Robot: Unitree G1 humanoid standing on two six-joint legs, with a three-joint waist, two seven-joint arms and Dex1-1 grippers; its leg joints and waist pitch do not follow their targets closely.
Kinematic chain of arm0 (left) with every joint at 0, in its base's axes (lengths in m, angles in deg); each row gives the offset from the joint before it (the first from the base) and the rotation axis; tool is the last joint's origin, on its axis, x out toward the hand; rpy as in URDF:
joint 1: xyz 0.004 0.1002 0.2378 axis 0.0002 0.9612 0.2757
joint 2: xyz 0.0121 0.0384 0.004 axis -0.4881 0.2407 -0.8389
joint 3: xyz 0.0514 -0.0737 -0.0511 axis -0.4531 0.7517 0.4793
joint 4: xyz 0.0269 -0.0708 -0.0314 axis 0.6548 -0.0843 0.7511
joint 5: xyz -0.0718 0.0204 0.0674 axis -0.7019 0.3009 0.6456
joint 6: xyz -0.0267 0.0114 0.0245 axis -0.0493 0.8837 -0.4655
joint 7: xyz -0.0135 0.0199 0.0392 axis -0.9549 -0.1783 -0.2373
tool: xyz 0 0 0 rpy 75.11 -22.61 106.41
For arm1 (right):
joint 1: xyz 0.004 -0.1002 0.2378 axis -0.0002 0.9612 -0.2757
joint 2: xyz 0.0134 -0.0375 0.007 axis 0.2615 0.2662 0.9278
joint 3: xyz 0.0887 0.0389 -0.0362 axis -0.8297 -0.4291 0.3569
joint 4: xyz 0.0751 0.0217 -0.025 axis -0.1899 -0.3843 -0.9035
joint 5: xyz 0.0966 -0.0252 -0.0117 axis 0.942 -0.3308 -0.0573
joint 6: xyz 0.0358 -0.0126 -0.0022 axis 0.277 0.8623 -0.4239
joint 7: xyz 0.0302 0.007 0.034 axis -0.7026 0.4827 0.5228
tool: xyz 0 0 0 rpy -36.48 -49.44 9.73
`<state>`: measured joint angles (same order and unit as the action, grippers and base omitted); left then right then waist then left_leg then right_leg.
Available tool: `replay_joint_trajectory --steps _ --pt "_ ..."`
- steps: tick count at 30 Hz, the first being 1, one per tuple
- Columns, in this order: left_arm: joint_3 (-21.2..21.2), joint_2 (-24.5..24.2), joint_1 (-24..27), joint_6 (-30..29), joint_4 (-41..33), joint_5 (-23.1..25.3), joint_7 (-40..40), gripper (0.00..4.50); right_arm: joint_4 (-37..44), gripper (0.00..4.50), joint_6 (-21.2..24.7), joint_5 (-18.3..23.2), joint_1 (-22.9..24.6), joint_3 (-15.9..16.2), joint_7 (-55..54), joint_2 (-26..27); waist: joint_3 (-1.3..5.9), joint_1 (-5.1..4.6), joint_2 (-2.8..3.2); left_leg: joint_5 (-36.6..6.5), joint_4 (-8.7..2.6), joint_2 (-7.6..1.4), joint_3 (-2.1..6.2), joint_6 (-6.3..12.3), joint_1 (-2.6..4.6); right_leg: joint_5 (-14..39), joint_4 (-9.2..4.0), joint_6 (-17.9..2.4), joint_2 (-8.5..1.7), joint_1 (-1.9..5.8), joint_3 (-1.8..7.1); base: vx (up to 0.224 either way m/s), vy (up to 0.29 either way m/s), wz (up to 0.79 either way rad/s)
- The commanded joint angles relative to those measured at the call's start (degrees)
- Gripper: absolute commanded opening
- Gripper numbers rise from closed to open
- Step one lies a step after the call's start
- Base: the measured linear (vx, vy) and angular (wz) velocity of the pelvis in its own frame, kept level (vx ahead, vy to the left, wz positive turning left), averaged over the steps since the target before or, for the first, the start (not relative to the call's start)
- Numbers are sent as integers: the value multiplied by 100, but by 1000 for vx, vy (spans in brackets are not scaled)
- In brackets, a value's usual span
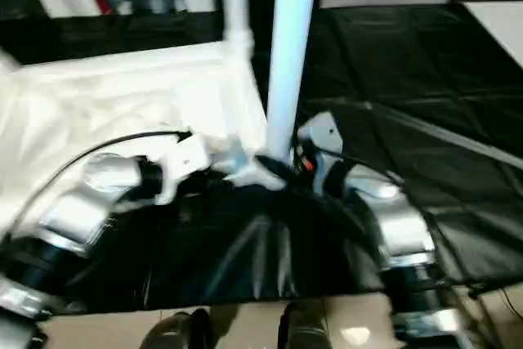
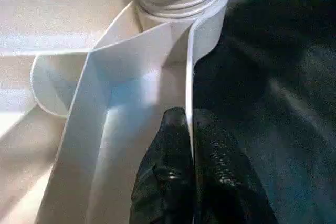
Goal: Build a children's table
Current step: Rotate leg to tighten
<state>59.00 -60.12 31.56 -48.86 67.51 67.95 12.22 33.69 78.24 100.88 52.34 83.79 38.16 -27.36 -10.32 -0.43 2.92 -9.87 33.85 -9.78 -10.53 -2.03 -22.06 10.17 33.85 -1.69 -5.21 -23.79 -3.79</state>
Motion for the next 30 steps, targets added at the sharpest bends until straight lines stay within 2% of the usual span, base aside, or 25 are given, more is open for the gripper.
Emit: replay_joint_trajectory --steps 1,2,4,7,8,10,12,13,14,15,17,18,19,21,22,23,24,25,26,28,30 --pt "-50 729 -149 -553 -300 120 -1128 0 -297 263 307 -3 -54 280 -932 791 399 -58 -69 -1893 -503 -282 189 -18 108 2915 -521 -833 -346 193 250 0 0 0" --pt "-55 825 -181 -606 -292 156 -1245 0 -332 263 323 -17 -88 252 -1109 900 400 -69 -64 -1955 -497 -271 200 -11 119 2966 -534 -819 -352 188 240 0 0 0" --pt "-78 987 -235 -694 -240 236 -1429 0 -379 263 361 -43 -136 208 -1384 1102 405 -111 -68 -1948 -506 -257 207 45 90 2915 -552 -729 -340 216 229 0 0 0" --pt "-169 1094 -340 -613 1 502 -1719 0 -475 263 310 -100 -156 125 -1703 1336 420 -80 -70 -1856 -498 -244 160 158 136 2723 -597 -710 -334 165 258 0 0 0" --pt "-177 1100 -348 -605 22 523 -1742 0 -485 263 283 -115 -155 123 -1727 1349 414 -78 -69 -1824 -509 -245 164 174 113 2679 -592 -709 -332 181 253 0 0 0" --pt "-203 1073 -350 -595 76 622 -1771 0 -524 314 160 -142 -140 -23 -1823 1408 421 -79 -56 -1848 -518 -256 170 176 105 2605 -582 -711 -331 187 250 0 0 0" --pt "-217 1043 -339 -625 69 659 -1752 0 -538 329 131 -125 -141 -127 -1853 1431 417 -80 -51 -1923 -521 -258 169 167 113 2564 -574 -738 -330 179 254 0 0 0" --pt "-227 932 -311 -598 53 670 -1677 0 -494 347 144 -54 -122 -216 -1791 1353 418 -89 -54 -1935 -533 -260 187 162 91 2496 -556 -749 -334 205 248 0 0 0" --pt "-247 757 -278 -487 63 653 -1516 0 -399 347 87 31 -81 -271 -1589 1160 423 -78 -9 -1940 -533 -261 189 160 94 2454 -550 -756 -336 206 252 0 0 0" --pt "-243 689 -264 -458 74 648 -1464 0 -342 347 49 66 -55 -268 -1447 1058 430 -81 -36 -1960 -530 -263 179 179 100 2346 -555 -758 -324 209 257 0 0 0" --pt "-236 622 -251 -443 90 646 -1430 0 -269 373 3 93 -21 -255 -1278 945 432 -78 -41 -1905 -527 -268 169 206 90 2192 -539 -813 -329 215 269 0 0 0" --pt "-236 516 -226 -334 112 596 -1282 0 -137 380 -17 164 49 -270 -1044 780 435 -77 -40 -1822 -520 -259 169 241 66 2121 -530 -861 -337 241 267 0 0 0" --pt "-230 363 -200 -128 168 547 -1096 0 41 385 -68 274 145 -276 -669 521 451 -57 -54 -1676 -502 -262 149 326 76 2017 -529 -918 -335 237 278 0 0 0" --pt "-228 267 -187 -5 205 498 -942 0 123 415 -99 326 192 -278 -442 351 443 -72 -55 -1678 -504 -261 151 363 51 2092 -523 -945 -334 245 274 0 0 0" --pt "-225 185 -177 66 235 468 -826 0 180 415 -123 371 225 -284 -241 200 457 -57 -64 -1635 -489 -254 146 388 58 2153 -536 -918 -337 253 272 0 0 0" --pt "-236 87 -171 300 291 418 -635 0 220 424 -174 396 247 -303 3 35 459 -58 -63 -1570 -485 -257 133 412 65 2128 -532 -954 -336 236 277 0 0 0" --pt "-270 -68 -166 470 352 358 -399 0 248 431 -273 415 256 -316 330 -211 467 -51 -64 -1521 -478 -247 137 439 59 2105 -539 -966 -337 251 270 0 0 0" --pt "-296 -173 -164 584 393 320 -248 0 264 438 -344 426 260 -321 546 -374 493 -32 -73 -1291 -460 -256 122 526 53 1797 -504 -1049 -331 263 275 0 0 0" --pt "-338 -280 -146 711 409 254 -32 0 275 445 -383 442 257 -300 775 -545 491 -30 -68 -1256 -461 -270 117 546 66 1729 -496 -1092 -324 245 278 0 0 0" --pt "-416 -506 -123 952 465 139 383 0 311 445 -482 492 246 -205 1378 -964 504 -11 -60 -1176 -444 -263 111 619 60 1572 -473 -1210 -321 279 268 0 0 0" --pt "-460 -700 -138 1390 564 -103 1008 0 262 445 -650 499 163 -67 2071 -1432 515 3 -53 -952 -425 -270 98 713 54 1232 -434 -1327 -315 279 270 0 0 0"
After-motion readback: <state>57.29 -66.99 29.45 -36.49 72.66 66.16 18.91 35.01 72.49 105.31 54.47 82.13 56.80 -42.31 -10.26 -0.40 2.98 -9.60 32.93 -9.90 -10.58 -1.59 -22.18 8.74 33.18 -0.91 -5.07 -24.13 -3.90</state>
